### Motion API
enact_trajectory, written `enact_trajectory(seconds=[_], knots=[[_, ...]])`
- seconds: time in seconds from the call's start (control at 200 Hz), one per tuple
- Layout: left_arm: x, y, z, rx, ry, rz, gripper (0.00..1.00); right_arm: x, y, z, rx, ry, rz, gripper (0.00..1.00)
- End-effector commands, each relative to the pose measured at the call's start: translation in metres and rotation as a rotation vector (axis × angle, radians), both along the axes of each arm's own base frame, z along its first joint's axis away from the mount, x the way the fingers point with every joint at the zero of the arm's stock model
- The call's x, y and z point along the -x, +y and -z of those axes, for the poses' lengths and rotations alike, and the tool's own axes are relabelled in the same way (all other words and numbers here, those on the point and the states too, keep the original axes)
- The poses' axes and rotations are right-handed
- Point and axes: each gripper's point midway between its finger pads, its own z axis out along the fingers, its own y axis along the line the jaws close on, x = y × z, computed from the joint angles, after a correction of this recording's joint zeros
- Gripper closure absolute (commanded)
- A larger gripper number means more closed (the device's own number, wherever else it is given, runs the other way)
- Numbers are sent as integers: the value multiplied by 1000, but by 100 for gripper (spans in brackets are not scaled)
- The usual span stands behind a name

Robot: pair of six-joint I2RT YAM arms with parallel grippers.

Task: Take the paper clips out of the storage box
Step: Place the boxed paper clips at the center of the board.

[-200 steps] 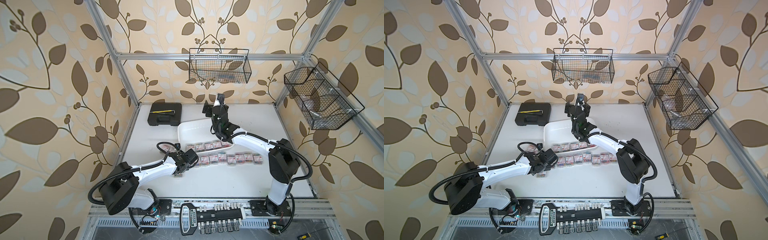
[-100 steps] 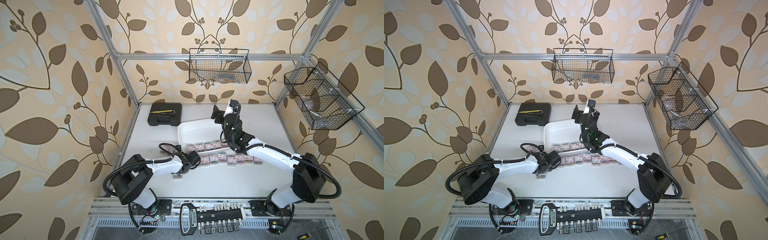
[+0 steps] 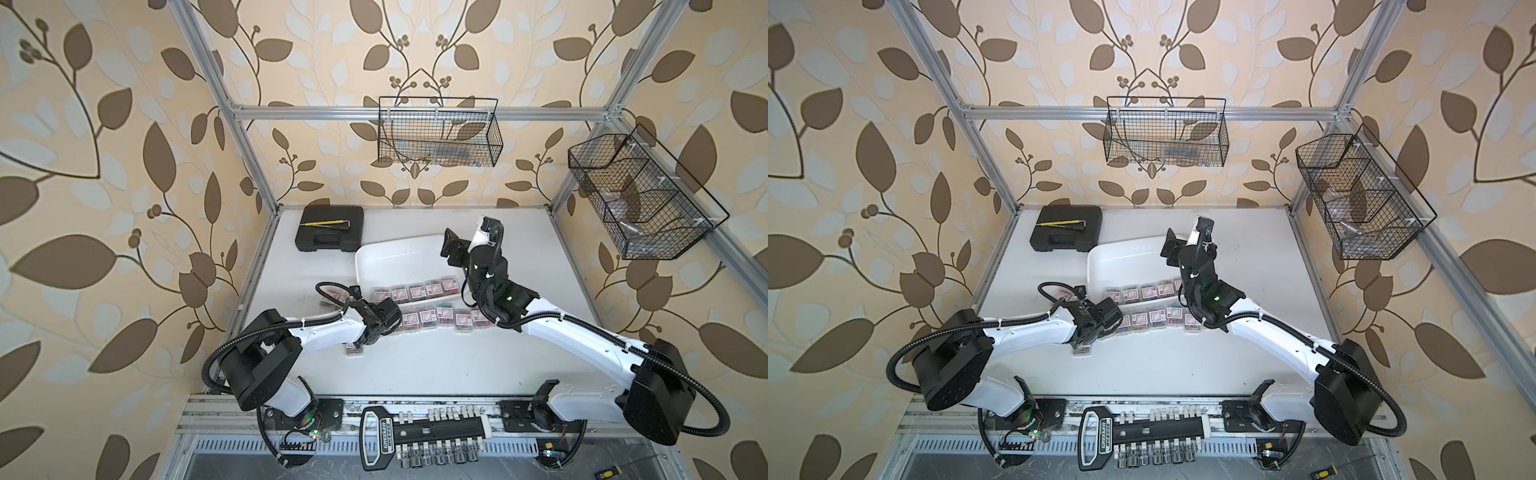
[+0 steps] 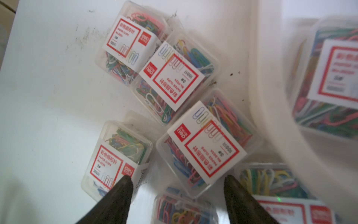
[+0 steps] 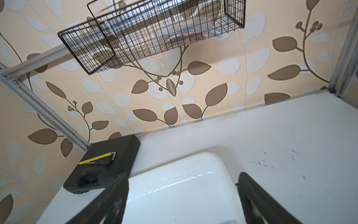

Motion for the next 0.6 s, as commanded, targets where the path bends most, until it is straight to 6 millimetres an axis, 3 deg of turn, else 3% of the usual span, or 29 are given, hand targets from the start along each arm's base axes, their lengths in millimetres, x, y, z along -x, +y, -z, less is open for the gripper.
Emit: enact_trajectory(seconds=[0.0,0.19,0.41,0.5,0.595], knots=[[-9,0,-35,15,-92,-10,23,11,4,26,6,87,-42,18],[-22,-8,-87,105,-225,0,22,21,15,51,38,176,-83,25],[-56,-38,-155,204,-386,100,20,23,29,93,63,311,-124,27],[-71,-46,-169,181,-384,139,19,24,30,109,108,380,-121,27],[-87,-52,-168,160,-341,157,21,26,25,127,146,428,-110,27]])
